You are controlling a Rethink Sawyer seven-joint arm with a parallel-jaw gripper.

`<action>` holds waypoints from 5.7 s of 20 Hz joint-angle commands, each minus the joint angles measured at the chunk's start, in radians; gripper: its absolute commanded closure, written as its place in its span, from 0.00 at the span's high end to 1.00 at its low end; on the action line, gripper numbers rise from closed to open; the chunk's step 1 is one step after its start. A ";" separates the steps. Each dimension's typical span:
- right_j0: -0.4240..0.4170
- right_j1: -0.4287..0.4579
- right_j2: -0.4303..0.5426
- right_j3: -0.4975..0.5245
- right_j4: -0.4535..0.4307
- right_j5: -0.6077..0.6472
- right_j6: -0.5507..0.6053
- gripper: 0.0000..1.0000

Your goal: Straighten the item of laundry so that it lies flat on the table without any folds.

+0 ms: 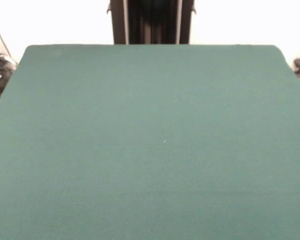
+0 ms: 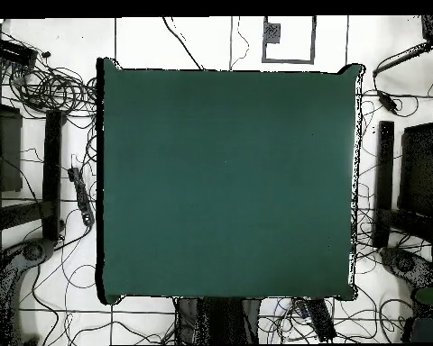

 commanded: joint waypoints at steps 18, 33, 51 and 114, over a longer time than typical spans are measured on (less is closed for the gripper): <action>-0.079 0.121 0.249 0.129 0.134 -0.150 -0.407 0.00; -0.141 0.169 0.326 0.249 0.186 -0.313 -0.449 0.00; -0.141 0.226 0.407 0.315 0.159 -0.421 -0.349 0.00; 0.600 0.101 0.088 0.575 -0.065 -0.542 0.444 0.00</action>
